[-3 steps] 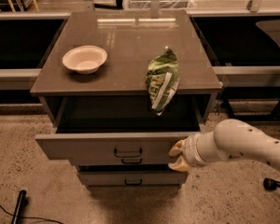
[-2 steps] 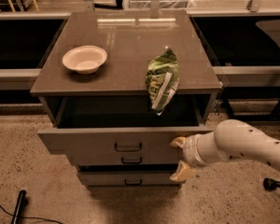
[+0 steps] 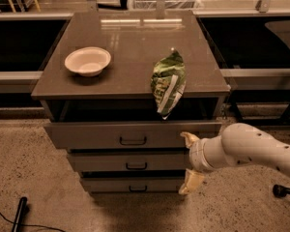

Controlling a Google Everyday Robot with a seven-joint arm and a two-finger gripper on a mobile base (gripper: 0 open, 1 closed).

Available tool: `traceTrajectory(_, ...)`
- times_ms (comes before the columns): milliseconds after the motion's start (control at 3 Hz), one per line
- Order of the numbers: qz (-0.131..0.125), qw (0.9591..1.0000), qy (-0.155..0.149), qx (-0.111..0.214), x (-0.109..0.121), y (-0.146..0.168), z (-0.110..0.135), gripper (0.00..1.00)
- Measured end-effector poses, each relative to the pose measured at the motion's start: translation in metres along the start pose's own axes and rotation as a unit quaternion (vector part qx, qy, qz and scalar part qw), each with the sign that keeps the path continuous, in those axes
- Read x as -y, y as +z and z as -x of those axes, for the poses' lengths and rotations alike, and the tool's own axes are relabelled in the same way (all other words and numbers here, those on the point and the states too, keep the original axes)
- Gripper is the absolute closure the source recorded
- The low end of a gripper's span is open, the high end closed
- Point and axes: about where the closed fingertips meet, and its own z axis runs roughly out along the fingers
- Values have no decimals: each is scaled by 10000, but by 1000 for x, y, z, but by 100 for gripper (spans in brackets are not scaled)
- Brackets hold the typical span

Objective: Close top drawer

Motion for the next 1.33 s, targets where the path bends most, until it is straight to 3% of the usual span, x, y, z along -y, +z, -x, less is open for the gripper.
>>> traceTrajectory(333,-16,9997,-79,222,7,-9,5,18)
traceTrajectory(667,-99,9986,-122,502,27,-21,8,43)
traceTrajectory(1333,-267,9979,-73,588,62,-11,7,89)
